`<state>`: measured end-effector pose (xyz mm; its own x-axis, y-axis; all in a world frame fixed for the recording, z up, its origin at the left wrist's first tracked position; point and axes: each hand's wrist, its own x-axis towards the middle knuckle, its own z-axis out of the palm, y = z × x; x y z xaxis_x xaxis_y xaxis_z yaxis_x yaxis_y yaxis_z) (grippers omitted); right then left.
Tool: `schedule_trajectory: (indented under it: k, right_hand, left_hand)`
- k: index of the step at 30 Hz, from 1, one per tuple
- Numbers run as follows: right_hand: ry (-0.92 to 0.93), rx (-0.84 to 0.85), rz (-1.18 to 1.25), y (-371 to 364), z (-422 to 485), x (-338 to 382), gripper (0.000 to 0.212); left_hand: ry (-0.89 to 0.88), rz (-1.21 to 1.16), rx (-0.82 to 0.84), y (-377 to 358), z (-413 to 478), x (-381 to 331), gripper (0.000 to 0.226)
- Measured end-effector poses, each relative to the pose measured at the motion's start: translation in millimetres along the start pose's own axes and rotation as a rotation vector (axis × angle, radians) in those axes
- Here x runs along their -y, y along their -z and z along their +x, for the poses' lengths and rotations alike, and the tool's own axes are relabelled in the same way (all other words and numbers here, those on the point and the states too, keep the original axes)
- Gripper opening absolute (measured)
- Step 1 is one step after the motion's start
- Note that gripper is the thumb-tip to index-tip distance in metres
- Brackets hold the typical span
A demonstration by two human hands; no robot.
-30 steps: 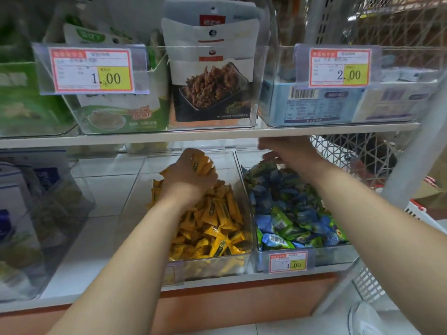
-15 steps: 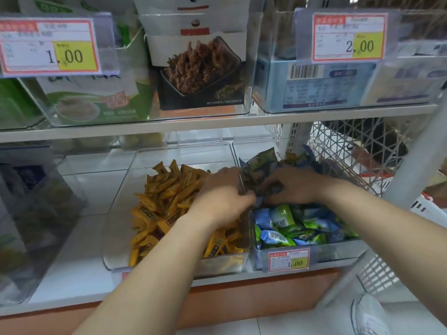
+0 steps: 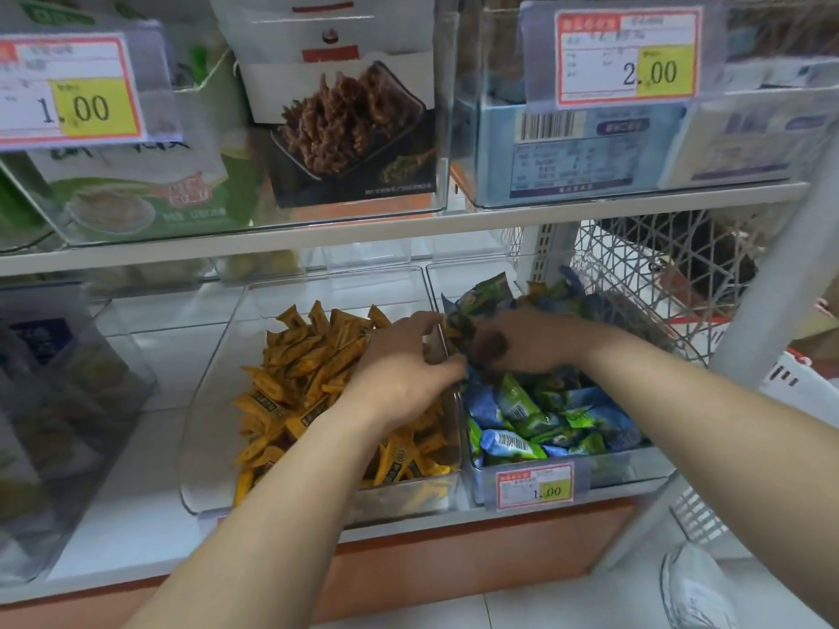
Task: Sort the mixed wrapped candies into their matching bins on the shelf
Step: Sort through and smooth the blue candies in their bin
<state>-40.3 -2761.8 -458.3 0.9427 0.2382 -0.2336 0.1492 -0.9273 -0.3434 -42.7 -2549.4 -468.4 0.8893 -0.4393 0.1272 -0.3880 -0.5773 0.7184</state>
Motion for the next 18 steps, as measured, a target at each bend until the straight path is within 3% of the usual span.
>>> schedule_trajectory:
  k: [2,4,8,10,13,16,18]
  right_hand:
    - [-0.076,0.098,-0.072,-5.7,3.4,-1.2,0.041]
    - [-0.096,0.072,-0.051,-11.5,6.5,-1.5,0.046]
    - [-0.069,-0.047,0.032,-7.7,2.7,-2.5,0.020]
    - [-0.037,-0.230,0.077,5.7,-6.6,-1.3,0.009]
    - [0.026,-0.517,0.410,27.1,-23.0,7.3,0.009]
    - [0.166,-0.554,0.739,31.7,-30.0,28.1,0.015]
    - [0.228,-0.517,0.919,27.6,-26.3,39.8,0.016]
  left_hand:
    - [0.005,-0.006,0.008,-0.3,1.0,2.3,0.071]
    - [0.013,-0.013,0.012,-0.5,2.1,3.8,0.073]
    - [0.016,-0.019,0.027,0.3,3.1,6.2,0.071]
    - [0.001,-0.025,0.011,0.8,3.5,7.1,0.063]
    - [-0.066,0.013,-0.105,0.9,4.5,2.2,0.057]
    - [-0.084,-0.169,-0.192,3.1,4.9,-13.5,0.057]
    - [-0.102,-0.233,-0.270,6.9,5.8,-21.4,0.037]
